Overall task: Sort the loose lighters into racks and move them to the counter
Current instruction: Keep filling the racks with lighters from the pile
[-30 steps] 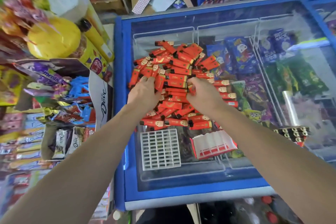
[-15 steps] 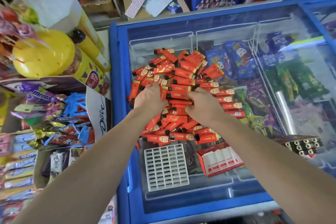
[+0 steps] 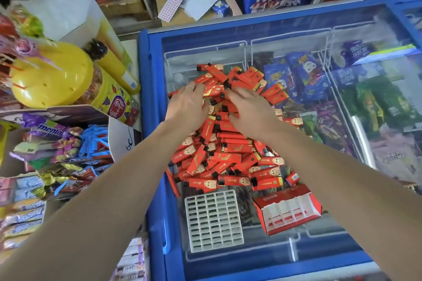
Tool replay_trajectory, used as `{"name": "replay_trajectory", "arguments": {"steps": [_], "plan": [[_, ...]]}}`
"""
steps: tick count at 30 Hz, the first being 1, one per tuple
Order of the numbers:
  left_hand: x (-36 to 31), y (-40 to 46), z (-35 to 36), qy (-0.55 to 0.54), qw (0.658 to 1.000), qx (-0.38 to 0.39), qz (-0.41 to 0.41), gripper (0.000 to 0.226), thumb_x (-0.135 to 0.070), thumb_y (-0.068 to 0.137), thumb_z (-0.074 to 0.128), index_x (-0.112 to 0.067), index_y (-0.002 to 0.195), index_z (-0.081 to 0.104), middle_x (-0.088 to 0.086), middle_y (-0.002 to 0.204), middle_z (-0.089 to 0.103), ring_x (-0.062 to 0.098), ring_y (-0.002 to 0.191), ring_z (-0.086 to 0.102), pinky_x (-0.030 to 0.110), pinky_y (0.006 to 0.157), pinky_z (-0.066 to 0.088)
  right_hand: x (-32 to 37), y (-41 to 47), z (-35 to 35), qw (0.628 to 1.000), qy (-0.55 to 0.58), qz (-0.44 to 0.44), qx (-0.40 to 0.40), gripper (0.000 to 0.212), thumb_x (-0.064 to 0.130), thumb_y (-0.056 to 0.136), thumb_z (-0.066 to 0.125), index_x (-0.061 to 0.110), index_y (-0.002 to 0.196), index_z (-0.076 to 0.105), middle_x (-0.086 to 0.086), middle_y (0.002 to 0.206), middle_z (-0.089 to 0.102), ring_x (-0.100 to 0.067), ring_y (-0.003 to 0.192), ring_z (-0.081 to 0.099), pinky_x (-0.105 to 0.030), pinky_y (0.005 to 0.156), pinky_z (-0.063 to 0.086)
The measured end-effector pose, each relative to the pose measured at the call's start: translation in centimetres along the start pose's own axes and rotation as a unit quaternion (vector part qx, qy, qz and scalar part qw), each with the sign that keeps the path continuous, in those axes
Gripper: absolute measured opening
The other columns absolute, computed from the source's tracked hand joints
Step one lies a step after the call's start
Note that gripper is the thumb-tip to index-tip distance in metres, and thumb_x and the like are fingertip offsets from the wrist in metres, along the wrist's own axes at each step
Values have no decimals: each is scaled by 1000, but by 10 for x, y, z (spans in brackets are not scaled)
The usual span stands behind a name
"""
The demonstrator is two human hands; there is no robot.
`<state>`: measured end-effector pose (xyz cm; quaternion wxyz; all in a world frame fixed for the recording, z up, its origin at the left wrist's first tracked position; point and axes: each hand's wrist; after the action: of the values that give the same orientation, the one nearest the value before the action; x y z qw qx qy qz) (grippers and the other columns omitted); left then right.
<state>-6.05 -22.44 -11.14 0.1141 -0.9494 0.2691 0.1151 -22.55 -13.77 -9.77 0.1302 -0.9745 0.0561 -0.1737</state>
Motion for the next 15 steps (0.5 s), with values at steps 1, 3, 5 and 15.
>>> {"name": "replay_trajectory", "arguments": {"steps": [1, 3, 5, 15], "plan": [[2, 8, -1, 15, 1000, 10, 15, 42, -26, 104, 54, -9, 142, 51, 13, 138, 56, 33, 124, 56, 47, 101, 49, 1, 6, 1, 1000, -18, -7, 13, 64, 28, 101, 54, 18, 160, 32, -6, 165, 32, -29, 153, 25, -49, 123, 27], [5, 21, -1, 49, 997, 37, 42, 44, -26, 104, 53, -10, 145, 49, 11, 143, 55, 32, 131, 52, 47, 108, 45, 2, 15, 3, 998, -55, -8, 34, 62, 33, 103, 48, 17, 160, 31, -4, 166, 31, -28, 154, 22, -49, 126, 21], [5, 31, -1, 89, 992, 63, 67, 47, -28, 104, 53, -11, 147, 46, 11, 147, 53, 31, 137, 48, 45, 114, 38, 3, 19, 3, 996, -81, -4, 24, 53, 32, 103, 47, 16, 154, 43, -5, 158, 44, -28, 149, 32, -46, 125, 23], [-8, 61, 6, 104, 990, 86, 41, 50, -23, 94, 66, -7, 139, 49, 16, 138, 55, 36, 129, 51, 45, 108, 40, 0, 71, -5, 999, 7, 14, -41, 47, 13, 98, 52, 14, 145, 50, -12, 136, 58, -34, 130, 48, -46, 108, 41]]}}
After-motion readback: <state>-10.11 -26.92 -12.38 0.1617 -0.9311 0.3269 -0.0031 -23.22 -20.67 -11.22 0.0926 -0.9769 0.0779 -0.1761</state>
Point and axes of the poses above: each hand's wrist, its own y-axis towards the middle knuckle, its own z-axis out of the palm, x = y × z
